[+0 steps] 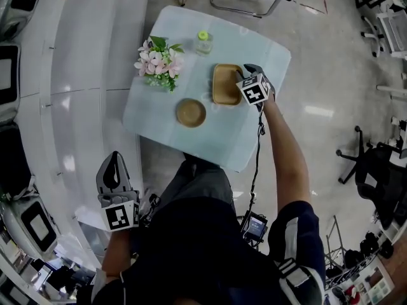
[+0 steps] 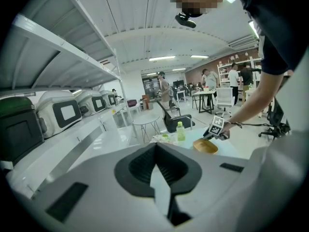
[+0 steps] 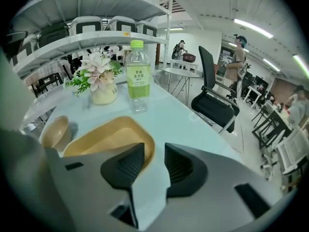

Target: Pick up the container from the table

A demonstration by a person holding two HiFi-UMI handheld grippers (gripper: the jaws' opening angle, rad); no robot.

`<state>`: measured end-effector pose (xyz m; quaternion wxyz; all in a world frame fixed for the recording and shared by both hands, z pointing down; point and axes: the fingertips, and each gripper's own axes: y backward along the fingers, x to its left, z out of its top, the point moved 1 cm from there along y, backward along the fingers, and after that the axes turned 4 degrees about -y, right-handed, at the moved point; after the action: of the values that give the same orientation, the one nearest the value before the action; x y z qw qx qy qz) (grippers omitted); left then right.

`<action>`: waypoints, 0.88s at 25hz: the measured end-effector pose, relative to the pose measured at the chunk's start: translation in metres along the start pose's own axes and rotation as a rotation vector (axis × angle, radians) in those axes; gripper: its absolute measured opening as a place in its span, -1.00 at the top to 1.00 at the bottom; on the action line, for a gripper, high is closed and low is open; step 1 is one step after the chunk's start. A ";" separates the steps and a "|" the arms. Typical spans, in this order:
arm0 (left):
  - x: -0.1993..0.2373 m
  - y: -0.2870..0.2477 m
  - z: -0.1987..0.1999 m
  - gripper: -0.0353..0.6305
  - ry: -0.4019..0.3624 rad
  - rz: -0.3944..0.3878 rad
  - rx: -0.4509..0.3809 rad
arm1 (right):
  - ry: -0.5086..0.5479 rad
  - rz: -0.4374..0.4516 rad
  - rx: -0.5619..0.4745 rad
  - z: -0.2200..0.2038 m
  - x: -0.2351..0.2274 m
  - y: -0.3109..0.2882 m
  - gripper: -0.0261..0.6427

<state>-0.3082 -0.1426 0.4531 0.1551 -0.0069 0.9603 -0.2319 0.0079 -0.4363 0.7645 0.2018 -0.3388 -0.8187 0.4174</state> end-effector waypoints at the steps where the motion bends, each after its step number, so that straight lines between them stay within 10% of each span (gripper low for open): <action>1: 0.000 -0.001 -0.001 0.88 0.000 0.000 0.003 | 0.000 0.007 0.004 -0.001 0.000 -0.002 0.53; 22: 0.003 -0.010 -0.010 0.88 0.014 0.007 0.038 | 0.019 0.002 0.100 -0.009 0.002 -0.019 0.80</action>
<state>-0.3150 -0.1468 0.4651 0.1494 0.0011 0.9567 -0.2496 0.0042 -0.4377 0.7854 0.2259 -0.3331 -0.7944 0.4549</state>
